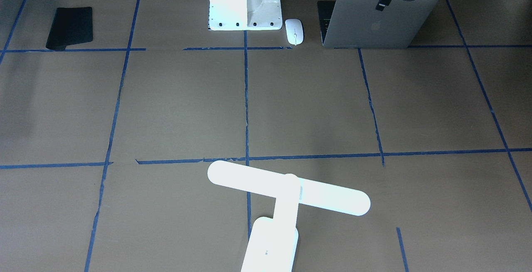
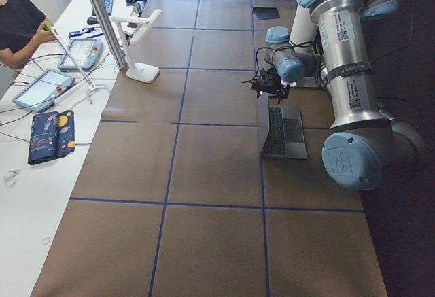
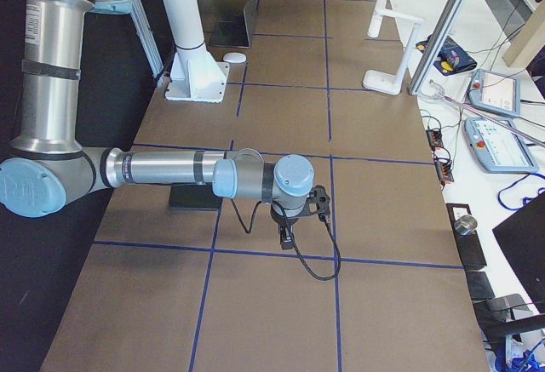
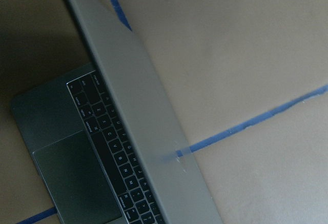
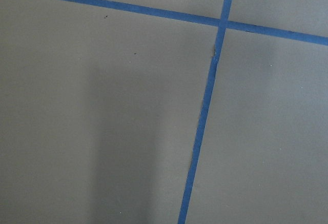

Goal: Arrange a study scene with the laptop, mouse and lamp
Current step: 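Reach the left gripper down to the grey laptop near the robot, then carry the grey laptop with the left gripper to the table center below the lamp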

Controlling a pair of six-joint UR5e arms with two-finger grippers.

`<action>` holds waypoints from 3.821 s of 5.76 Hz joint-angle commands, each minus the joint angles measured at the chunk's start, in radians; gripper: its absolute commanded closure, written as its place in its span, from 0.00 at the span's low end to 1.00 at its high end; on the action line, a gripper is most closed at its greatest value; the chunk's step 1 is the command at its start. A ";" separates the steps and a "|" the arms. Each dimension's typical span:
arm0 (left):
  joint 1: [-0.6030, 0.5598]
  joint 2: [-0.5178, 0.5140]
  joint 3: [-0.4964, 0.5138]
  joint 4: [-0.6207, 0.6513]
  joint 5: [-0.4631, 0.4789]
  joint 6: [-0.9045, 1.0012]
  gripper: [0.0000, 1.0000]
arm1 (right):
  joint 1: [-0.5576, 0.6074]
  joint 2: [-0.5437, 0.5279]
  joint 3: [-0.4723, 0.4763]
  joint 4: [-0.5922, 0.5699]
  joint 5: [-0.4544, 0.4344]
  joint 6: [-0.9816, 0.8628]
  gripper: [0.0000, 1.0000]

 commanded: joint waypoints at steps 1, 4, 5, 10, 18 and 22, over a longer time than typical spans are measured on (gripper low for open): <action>0.007 0.012 0.000 0.002 0.033 -0.065 0.43 | 0.000 -0.004 0.005 0.000 -0.001 -0.001 0.00; -0.003 0.009 -0.007 0.010 0.053 -0.111 1.00 | 0.000 -0.009 0.005 0.000 0.000 -0.001 0.00; -0.055 0.012 -0.027 0.013 0.053 -0.108 1.00 | 0.000 -0.009 0.005 0.000 0.000 -0.001 0.00; -0.293 -0.107 -0.009 0.120 0.047 0.078 1.00 | 0.000 -0.009 0.004 -0.002 0.008 0.008 0.00; -0.404 -1.209 0.803 0.390 0.039 -0.093 1.00 | 0.000 -0.012 -0.022 -0.005 0.010 0.011 0.00; -0.284 -1.390 1.011 0.342 0.048 -0.307 1.00 | 0.000 -0.012 -0.022 -0.005 0.010 0.011 0.00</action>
